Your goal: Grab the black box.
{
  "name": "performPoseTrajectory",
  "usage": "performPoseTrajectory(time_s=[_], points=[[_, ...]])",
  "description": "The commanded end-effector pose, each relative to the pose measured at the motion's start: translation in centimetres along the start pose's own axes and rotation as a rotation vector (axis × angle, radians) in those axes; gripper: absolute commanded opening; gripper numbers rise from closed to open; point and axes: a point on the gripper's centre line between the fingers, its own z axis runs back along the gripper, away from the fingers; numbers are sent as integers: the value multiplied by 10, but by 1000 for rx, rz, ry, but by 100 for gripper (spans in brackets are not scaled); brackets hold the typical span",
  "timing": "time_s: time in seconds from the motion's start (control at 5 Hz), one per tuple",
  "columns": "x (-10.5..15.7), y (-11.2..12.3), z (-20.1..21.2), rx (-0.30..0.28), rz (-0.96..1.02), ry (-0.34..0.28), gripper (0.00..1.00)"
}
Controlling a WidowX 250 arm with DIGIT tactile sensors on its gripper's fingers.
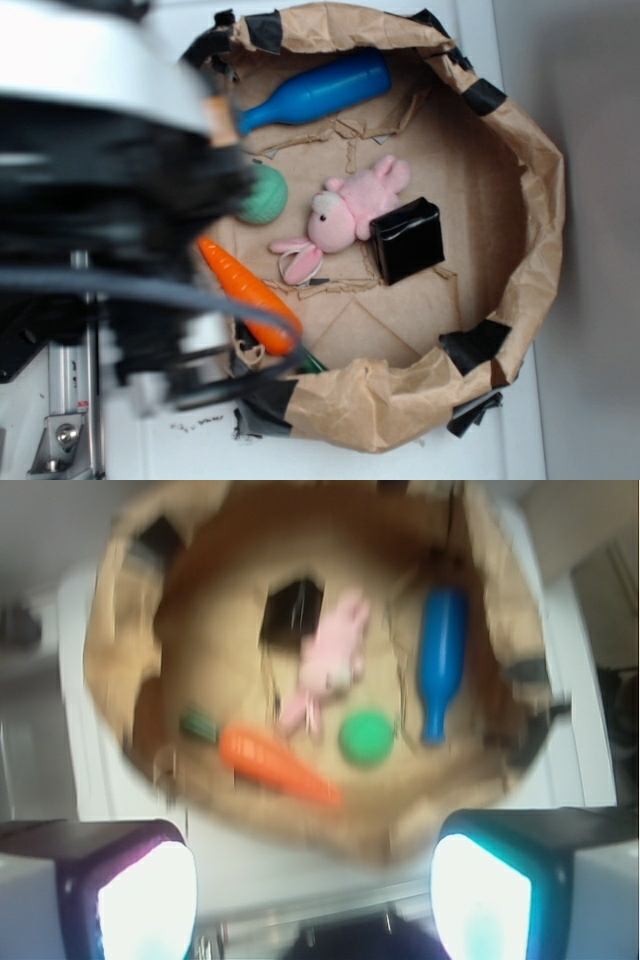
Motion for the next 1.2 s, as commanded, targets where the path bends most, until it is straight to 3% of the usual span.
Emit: performPoseTrajectory(time_s=[0.0, 0.2, 0.4, 0.6, 1.0], points=[[43, 17, -59, 32, -12, -98, 100], [63, 31, -91, 66, -49, -139, 100], [86, 30, -115, 4, -226, -154, 100], [93, 18, -127, 10, -352, -161, 100], [93, 18, -127, 10, -352, -161, 100]])
